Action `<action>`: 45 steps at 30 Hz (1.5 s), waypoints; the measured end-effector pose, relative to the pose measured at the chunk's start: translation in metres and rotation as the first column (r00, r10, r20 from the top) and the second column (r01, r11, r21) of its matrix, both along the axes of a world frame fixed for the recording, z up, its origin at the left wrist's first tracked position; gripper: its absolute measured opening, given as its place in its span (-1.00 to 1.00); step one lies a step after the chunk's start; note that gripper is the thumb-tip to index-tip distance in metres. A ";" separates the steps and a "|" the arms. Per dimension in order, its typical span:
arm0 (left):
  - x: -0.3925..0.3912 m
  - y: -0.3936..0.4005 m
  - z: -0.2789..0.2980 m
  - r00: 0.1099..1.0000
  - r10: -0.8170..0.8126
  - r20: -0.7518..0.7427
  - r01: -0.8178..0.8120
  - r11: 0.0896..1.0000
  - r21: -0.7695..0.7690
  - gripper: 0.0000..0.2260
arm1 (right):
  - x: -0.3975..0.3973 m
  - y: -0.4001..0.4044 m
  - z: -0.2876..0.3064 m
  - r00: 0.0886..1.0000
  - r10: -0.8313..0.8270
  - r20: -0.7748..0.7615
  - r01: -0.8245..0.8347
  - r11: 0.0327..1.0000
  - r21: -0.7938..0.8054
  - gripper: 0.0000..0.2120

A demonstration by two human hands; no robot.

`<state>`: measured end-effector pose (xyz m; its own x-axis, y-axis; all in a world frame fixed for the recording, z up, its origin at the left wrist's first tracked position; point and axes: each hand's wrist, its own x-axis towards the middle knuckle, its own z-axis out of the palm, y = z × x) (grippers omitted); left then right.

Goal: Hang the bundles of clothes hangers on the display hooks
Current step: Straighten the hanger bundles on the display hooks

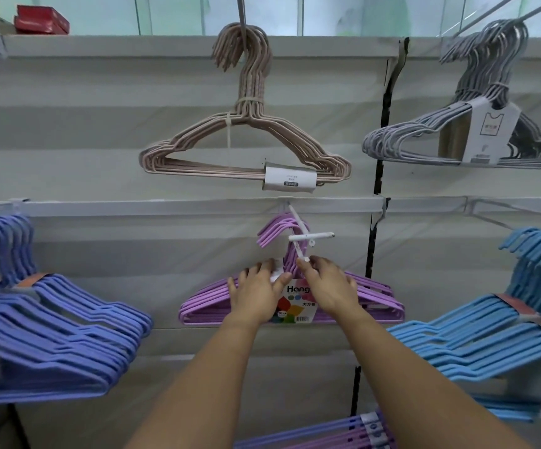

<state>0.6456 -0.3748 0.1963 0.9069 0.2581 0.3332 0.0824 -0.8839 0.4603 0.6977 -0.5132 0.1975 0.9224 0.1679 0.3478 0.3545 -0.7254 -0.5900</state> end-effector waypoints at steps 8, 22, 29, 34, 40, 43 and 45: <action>-0.018 -0.013 0.005 0.997 0.035 0.070 -0.036 0.999 0.011 -0.60 | -0.029 0.006 0.000 0.997 0.008 0.075 -0.002 0.996 -0.084 -0.49; -0.098 0.082 -0.012 0.971 -0.072 0.226 0.106 0.984 -0.143 -0.60 | -0.117 0.061 -0.014 0.928 -0.313 0.203 0.316 0.949 0.021 -0.49; -0.157 0.141 -0.012 0.930 0.097 0.355 -0.037 0.985 -0.170 -0.69 | -0.160 0.137 -0.010 0.944 -0.198 0.266 0.208 0.978 -0.011 -0.59; -0.197 0.200 -0.010 0.810 0.346 0.473 -0.276 0.937 -0.212 -0.75 | -0.179 0.198 -0.010 0.980 0.007 0.199 0.007 0.998 -0.070 -0.60; -0.241 0.266 -0.016 0.575 0.681 0.454 -0.514 0.732 -0.447 -0.83 | -0.208 0.260 -0.019 0.972 0.220 0.089 -0.203 0.965 -0.165 -0.57; -0.253 0.302 -0.017 0.572 0.719 0.396 -0.574 0.695 -0.434 -0.76 | -0.218 0.297 -0.019 0.955 0.295 0.038 -0.283 0.941 -0.183 -0.55; -0.255 0.324 -0.015 0.636 0.695 0.336 -0.598 0.719 -0.355 -0.65 | -0.224 0.319 -0.019 0.946 0.325 0.007 -0.318 0.929 -0.189 -0.53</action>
<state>0.3903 -0.0504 0.1815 0.2601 0.8239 0.5035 0.3559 -0.5665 0.7432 0.4736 -0.1947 0.1787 0.7956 0.5171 0.3158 0.6056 -0.6632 -0.4398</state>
